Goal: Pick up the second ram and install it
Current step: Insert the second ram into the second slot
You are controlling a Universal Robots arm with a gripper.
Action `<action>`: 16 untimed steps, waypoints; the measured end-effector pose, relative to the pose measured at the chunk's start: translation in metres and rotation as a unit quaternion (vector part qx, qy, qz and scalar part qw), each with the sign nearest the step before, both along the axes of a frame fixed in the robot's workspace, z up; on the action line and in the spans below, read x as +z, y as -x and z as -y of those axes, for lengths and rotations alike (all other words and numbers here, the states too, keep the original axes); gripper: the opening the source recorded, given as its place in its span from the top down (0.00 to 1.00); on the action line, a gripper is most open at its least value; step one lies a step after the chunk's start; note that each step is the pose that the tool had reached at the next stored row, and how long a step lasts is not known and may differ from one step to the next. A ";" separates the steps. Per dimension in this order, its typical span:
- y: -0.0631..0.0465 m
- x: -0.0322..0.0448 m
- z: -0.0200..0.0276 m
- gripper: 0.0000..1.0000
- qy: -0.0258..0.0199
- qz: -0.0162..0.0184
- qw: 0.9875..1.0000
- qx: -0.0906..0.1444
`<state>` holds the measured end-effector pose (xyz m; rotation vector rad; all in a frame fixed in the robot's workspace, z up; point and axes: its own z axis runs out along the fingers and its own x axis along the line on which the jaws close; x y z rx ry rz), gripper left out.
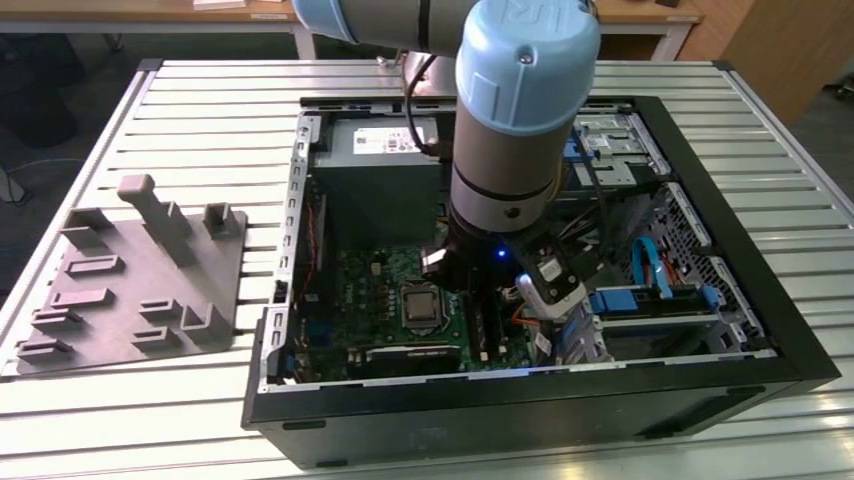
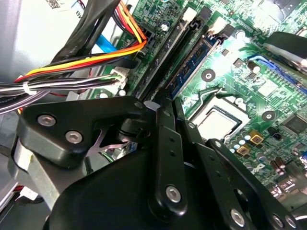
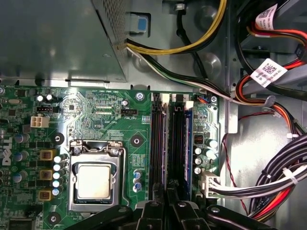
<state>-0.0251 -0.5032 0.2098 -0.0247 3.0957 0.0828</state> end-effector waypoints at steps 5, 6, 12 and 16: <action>0.000 -0.0011 0.0000 0.86 0.000 0.000 1.000 0.000; 0.000 -0.0012 0.0000 0.86 0.000 0.000 1.000 0.000; 0.000 -0.0018 0.0000 0.86 0.000 0.000 1.000 0.000; 0.000 -0.0019 0.0000 0.86 0.000 0.000 1.000 0.000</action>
